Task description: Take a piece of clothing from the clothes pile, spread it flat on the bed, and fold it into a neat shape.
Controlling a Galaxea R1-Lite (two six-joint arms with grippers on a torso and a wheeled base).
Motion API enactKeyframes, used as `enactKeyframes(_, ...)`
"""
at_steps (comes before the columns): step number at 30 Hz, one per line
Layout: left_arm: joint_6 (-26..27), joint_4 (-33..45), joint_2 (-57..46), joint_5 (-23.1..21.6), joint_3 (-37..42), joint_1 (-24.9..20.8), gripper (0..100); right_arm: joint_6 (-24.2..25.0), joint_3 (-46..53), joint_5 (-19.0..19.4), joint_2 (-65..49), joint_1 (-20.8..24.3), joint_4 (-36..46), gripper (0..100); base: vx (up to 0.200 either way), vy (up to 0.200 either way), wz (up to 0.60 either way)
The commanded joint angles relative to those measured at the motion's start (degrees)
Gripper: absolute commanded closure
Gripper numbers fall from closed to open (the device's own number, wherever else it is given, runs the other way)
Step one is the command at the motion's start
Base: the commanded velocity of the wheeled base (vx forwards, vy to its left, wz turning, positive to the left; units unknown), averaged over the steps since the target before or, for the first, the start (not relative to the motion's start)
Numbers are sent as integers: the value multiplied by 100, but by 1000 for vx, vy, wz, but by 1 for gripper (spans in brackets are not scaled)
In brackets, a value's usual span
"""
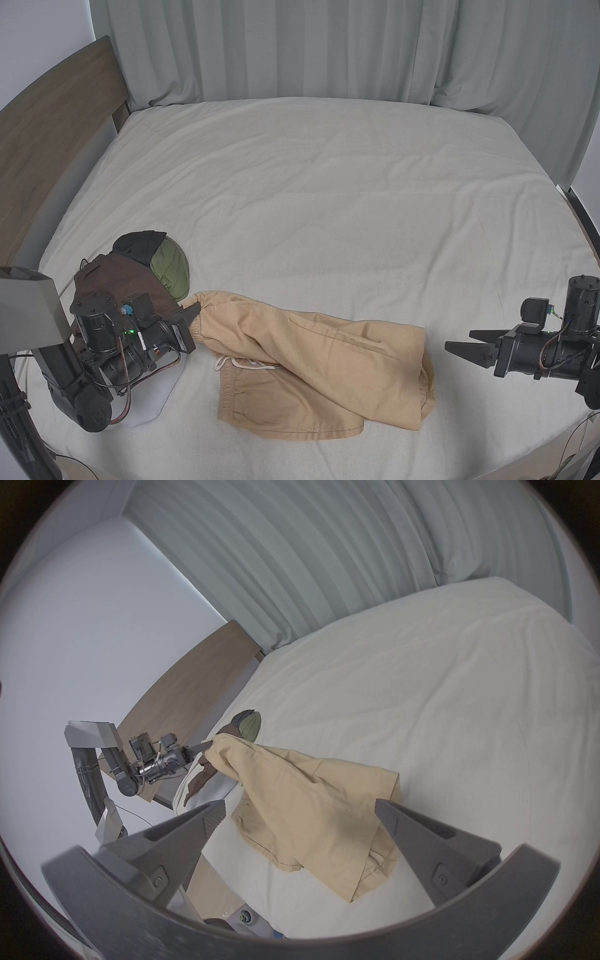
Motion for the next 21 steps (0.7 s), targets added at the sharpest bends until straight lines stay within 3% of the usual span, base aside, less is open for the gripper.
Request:
enactKeyframes(1, -2, -5, 59, -1, 11, -3, 100, 54, 41, 8, 672, -4, -239, 0, 0, 0, 0)
enactKeyframes(9, -2, -5, 120, -1, 20, 6, 100, 212, -12, 8, 944, -4, -327, 0, 0, 0, 0)
enactKeyframes(21, -2, -5, 173, -1, 11, 15, 100, 379, 103, -1, 1946, -13, -1224, 0, 0, 0, 0)
